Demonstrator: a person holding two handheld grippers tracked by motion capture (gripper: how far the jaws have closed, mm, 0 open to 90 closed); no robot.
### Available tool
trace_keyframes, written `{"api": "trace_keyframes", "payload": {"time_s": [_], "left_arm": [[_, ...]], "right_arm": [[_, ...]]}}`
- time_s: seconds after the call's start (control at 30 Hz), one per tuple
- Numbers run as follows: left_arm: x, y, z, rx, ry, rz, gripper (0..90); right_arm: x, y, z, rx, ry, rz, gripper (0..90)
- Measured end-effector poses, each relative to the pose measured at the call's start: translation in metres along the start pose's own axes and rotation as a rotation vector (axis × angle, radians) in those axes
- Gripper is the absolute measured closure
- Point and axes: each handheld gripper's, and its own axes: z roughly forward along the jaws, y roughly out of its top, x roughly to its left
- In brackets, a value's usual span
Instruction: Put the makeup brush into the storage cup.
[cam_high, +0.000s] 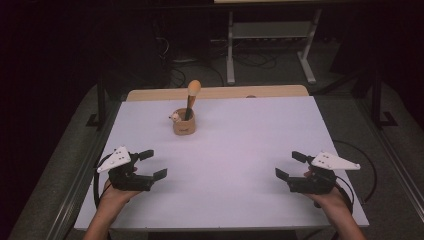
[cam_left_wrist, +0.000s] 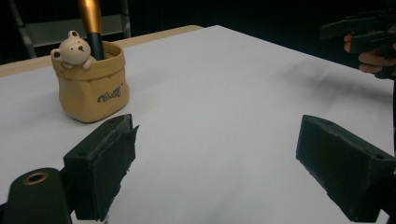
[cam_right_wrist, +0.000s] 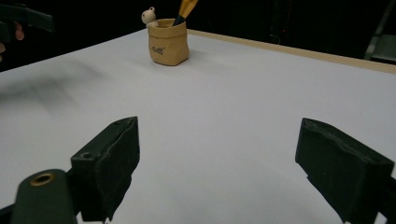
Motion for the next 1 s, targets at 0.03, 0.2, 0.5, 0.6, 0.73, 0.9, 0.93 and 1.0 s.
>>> {"api": "trace_keyframes", "payload": {"time_s": [0.03,0.2,0.5,0.6,0.73,0.9,0.93,1.0], "left_arm": [[0.000,-0.001,0.000,0.000,0.001,0.002,11.5],[-0.002,-0.006,-0.004,0.015,0.008,-0.002,11.5],[-0.005,-0.016,-0.008,0.036,0.015,-0.008,11.4],[-0.005,-0.019,-0.009,0.048,0.018,-0.007,11.4],[-0.003,-0.021,-0.008,0.046,0.021,-0.017,11.4],[-0.004,-0.022,-0.006,0.057,0.019,-0.012,11.3],[-0.004,-0.022,-0.006,0.057,0.019,-0.014,11.1],[-0.004,-0.022,-0.005,0.064,0.023,-0.013,11.0]], "right_arm": [[0.000,0.000,0.000,0.000,0.000,-0.001,13.0],[0.000,0.000,0.001,0.003,-0.001,-0.007,13.0],[0.000,-0.001,0.000,0.008,-0.005,-0.002,13.0],[0.000,-0.001,0.001,0.009,-0.006,-0.004,13.0],[0.000,-0.001,0.001,0.009,-0.006,-0.005,13.0],[-0.001,-0.002,0.002,0.014,-0.002,-0.013,13.0],[-0.001,-0.002,0.002,0.015,-0.001,-0.013,13.1],[0.000,-0.002,0.002,0.015,-0.001,-0.010,13.1]]}}
